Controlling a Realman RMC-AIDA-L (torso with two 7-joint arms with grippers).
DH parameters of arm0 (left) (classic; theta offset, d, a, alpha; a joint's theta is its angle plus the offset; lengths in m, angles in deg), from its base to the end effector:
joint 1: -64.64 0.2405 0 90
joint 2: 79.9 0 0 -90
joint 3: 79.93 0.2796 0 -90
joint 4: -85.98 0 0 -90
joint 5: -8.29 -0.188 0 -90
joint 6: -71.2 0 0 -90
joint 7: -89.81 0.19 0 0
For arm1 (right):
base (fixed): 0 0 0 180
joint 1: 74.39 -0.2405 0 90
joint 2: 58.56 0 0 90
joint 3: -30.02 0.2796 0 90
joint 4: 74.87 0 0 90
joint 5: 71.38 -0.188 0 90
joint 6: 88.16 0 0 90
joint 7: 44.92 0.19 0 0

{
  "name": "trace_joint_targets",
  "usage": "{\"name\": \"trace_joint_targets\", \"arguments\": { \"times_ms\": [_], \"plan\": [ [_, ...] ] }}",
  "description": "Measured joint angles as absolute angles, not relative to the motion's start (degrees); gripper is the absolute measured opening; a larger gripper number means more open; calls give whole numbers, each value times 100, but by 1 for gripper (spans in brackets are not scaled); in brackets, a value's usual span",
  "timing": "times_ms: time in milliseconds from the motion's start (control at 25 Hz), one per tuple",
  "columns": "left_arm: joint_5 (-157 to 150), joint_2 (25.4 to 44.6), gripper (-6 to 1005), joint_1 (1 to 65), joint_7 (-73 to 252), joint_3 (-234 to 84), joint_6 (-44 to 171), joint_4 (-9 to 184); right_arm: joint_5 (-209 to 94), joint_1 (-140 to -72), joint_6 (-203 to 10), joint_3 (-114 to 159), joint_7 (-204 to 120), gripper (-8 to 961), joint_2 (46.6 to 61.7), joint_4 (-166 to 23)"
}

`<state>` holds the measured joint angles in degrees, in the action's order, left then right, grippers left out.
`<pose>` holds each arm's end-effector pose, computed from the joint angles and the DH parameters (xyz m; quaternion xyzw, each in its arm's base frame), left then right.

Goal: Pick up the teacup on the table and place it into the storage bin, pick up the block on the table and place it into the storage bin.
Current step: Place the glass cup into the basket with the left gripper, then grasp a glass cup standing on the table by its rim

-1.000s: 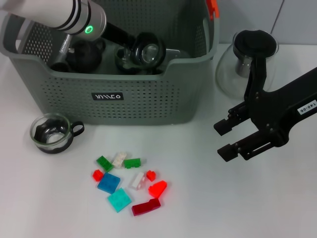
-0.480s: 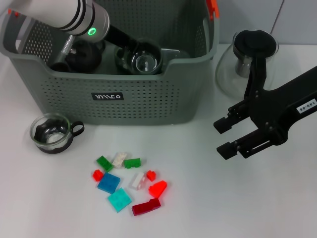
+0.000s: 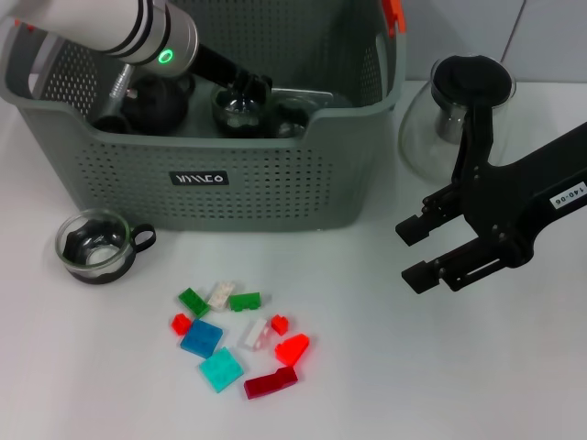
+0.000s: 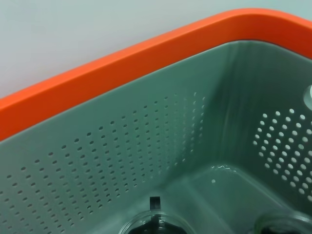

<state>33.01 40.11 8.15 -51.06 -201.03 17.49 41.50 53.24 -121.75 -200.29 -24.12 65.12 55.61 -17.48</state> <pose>-0.1765 0.4990 -0.0530 -0.8849 -0.3162 0.0389 0.3399 0.1495 0.3405 -0.0176 0.9857 -0.1414 -0.0338 0.0851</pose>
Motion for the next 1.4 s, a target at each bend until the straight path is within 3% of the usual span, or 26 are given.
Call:
{"name": "trace_joint_targets", "arguments": {
  "times_ms": [120, 480, 800, 1400],
  "plan": [
    [3319, 4000, 447, 819, -5121, -20162, 1645, 4045, 5313, -12166, -20030, -2409, 6500, 675, 5561, -1748],
    [3549, 3972, 653, 1132, -5180, -21035, 117, 2342, 5298, -12159, -20060, -2266, 6469, 675, 5552, -1748],
    [4418, 3804, 859, 1565, -5189, -21489, -1596, 988, 5298, -12170, -20073, -2145, 6423, 675, 5542, -1748],
    [5747, 3733, 849, 2168, -5188, -22106, -4538, -105, 5161, -12212, -20048, -2023, 6391, 674, 5551, -1748]
  ]
}}
